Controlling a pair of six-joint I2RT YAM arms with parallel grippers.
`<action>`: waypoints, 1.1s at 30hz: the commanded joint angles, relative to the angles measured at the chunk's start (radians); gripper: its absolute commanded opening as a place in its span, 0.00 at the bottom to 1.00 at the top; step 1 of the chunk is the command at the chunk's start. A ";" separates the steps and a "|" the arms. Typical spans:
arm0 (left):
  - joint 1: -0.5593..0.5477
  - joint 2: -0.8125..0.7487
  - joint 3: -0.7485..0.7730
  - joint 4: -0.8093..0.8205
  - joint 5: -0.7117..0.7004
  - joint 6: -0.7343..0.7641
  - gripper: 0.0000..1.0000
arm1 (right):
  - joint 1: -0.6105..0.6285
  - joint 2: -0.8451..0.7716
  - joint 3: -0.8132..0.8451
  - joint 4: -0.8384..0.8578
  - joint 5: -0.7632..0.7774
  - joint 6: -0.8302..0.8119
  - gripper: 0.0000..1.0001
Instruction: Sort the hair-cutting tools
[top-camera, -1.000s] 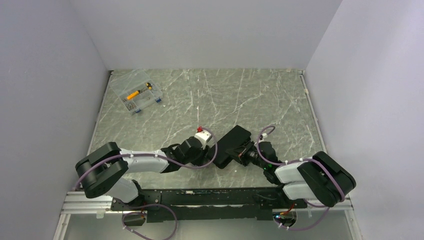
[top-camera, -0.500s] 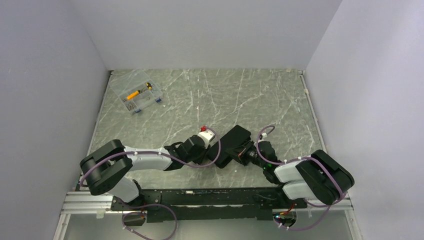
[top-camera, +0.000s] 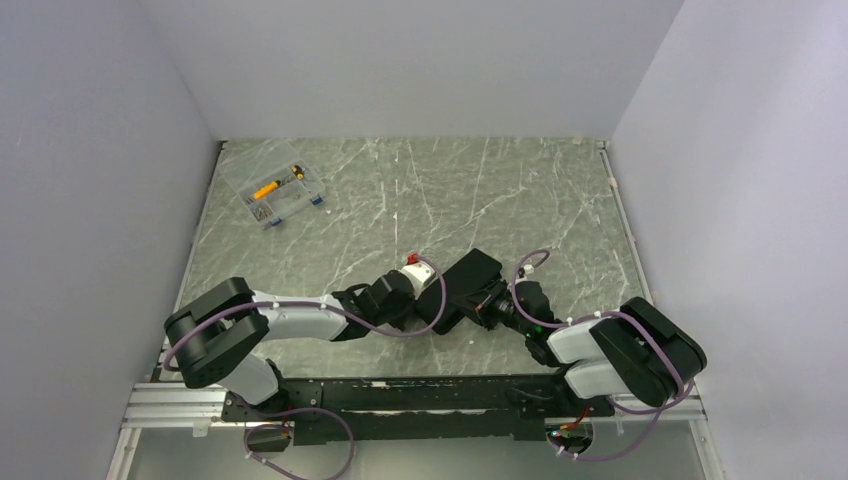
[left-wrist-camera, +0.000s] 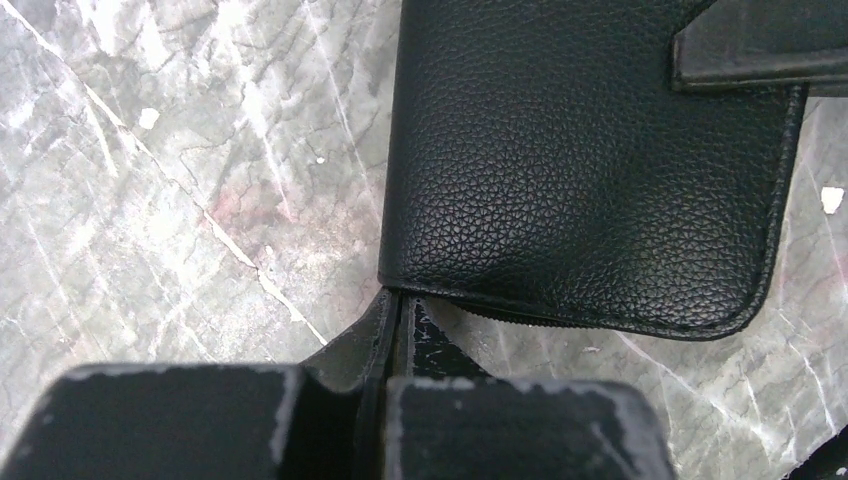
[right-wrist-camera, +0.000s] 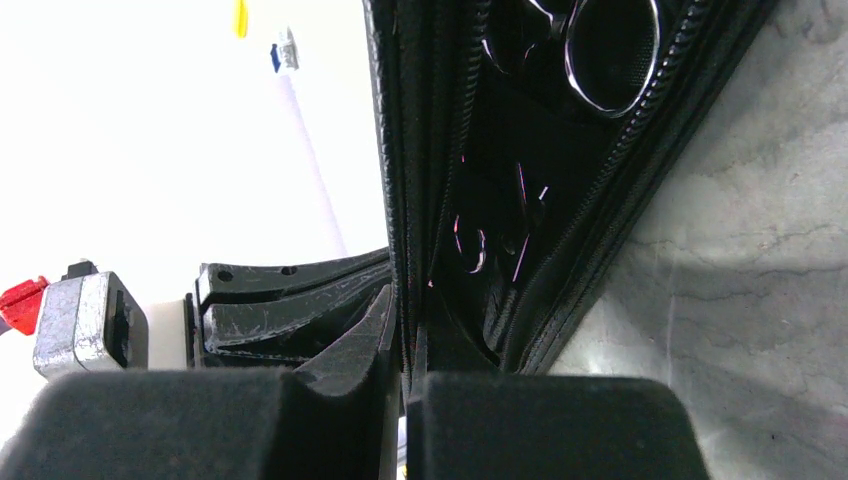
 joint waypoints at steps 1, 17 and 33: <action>-0.009 0.010 0.027 0.019 0.002 0.001 0.00 | 0.002 0.011 0.015 0.013 0.017 0.016 0.00; -0.084 -0.087 -0.092 -0.006 -0.062 -0.067 0.00 | 0.013 0.003 0.011 -0.013 0.062 0.022 0.00; -0.171 -0.141 -0.125 0.004 -0.008 -0.072 0.00 | 0.022 0.011 0.000 -0.019 0.112 0.038 0.00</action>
